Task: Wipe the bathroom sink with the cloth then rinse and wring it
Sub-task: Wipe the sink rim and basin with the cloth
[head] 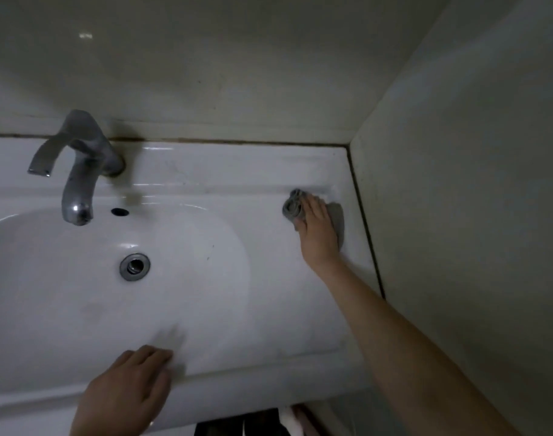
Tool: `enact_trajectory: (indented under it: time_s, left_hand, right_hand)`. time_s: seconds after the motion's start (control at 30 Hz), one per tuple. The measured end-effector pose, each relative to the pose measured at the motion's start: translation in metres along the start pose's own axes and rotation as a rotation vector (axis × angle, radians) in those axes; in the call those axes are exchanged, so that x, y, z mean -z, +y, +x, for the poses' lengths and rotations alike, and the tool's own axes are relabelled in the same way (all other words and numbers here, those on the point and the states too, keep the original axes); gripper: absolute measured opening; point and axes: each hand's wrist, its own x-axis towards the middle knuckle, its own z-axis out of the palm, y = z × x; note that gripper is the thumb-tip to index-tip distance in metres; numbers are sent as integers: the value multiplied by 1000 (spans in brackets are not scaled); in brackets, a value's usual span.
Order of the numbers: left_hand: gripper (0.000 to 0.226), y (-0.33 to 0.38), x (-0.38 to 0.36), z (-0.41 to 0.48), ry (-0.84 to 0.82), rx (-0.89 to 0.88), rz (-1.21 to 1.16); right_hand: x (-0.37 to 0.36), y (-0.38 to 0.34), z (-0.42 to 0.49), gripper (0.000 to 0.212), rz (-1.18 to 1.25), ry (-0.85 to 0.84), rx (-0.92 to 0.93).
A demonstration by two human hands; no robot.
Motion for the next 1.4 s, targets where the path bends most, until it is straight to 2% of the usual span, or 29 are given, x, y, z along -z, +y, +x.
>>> enact_trajectory:
  time_s: [0.17, 0.3, 0.43, 0.6, 0.67, 0.8, 1.03, 1.23, 1.4]
  left_hand:
    - [42, 5, 2, -5, 10, -15, 59]
    - [50, 6, 2, -6, -6, -13, 45]
    - [52, 7, 1, -6, 3, -7, 38]
    - [48, 8, 3, -6, -7, -6, 59]
    - [50, 8, 4, -6, -8, -17, 67]
    - [54, 9, 7, -5, -18, -29, 64]
    - [54, 8, 7, -5, -40, -45, 59]
    - [51, 9, 7, -6, -43, -45, 53]
    - [52, 11, 9, -6, -44, -39, 72]
  right_hand:
    - [8, 14, -24, 48, 67, -89, 65]
    - [11, 27, -130, 52, 166, -242, 79]
    - [12, 20, -200, 52, 149, -304, 57]
    - [-43, -82, -204, 44, 198, -411, 351]
    - [-60, -109, -202, 44, 186, -423, 373]
    - [-43, -78, -202, 43, 218, -389, 399]
    - [35, 19, -215, 39, 189, -360, 91]
    - [20, 7, -225, 42, 121, -257, 49]
    - [-7, -22, -226, 46, 72, -323, 158]
